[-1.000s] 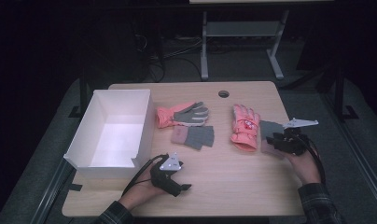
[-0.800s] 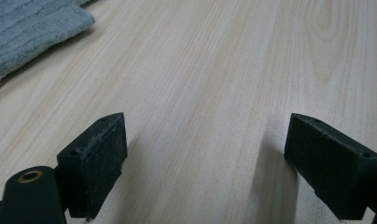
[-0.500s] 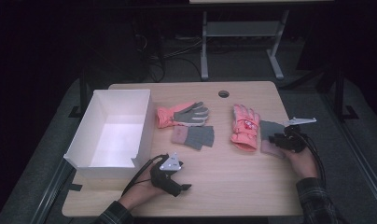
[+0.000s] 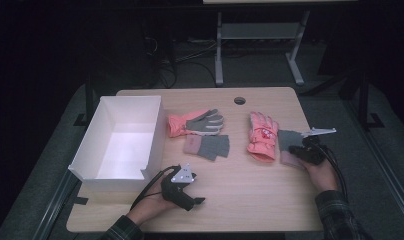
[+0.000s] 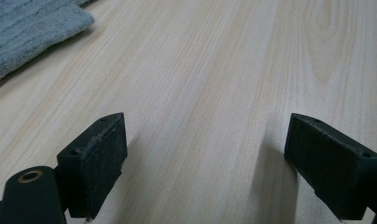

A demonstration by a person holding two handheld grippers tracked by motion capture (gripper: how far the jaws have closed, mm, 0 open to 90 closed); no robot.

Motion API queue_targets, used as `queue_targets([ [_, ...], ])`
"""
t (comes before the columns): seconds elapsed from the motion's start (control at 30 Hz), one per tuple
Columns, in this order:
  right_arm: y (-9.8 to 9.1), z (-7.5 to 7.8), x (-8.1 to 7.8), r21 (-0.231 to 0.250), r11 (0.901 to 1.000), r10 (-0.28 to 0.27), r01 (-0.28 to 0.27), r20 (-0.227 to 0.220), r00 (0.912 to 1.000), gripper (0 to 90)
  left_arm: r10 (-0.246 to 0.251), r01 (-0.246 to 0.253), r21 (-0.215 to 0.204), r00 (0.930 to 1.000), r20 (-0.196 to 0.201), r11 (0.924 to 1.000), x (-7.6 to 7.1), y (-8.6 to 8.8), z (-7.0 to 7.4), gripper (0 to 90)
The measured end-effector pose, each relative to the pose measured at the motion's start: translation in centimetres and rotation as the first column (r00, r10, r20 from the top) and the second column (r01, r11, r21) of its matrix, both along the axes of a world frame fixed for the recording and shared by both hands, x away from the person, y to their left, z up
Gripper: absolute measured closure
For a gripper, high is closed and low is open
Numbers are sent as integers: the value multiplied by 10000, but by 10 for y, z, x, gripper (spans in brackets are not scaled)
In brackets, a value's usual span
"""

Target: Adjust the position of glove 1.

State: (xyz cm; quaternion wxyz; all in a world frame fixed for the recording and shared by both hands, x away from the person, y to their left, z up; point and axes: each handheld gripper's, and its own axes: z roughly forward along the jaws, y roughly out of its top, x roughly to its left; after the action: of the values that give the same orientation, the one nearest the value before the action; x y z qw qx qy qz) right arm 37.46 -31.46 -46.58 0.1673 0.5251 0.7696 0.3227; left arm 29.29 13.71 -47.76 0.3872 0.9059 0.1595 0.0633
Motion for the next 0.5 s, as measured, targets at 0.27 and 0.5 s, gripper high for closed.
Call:
queue_targets([
  [0.27,-7,11,-5,391,9992,-91,81,255,9996,880,-1,1,-4,10000,0,10000,0,0,0,124],
  [0.5,-5,28,-13,416,9991,-11,-21,749,9972,880,-2,2,14,10000,-6,10000,0,0,0,124],
])
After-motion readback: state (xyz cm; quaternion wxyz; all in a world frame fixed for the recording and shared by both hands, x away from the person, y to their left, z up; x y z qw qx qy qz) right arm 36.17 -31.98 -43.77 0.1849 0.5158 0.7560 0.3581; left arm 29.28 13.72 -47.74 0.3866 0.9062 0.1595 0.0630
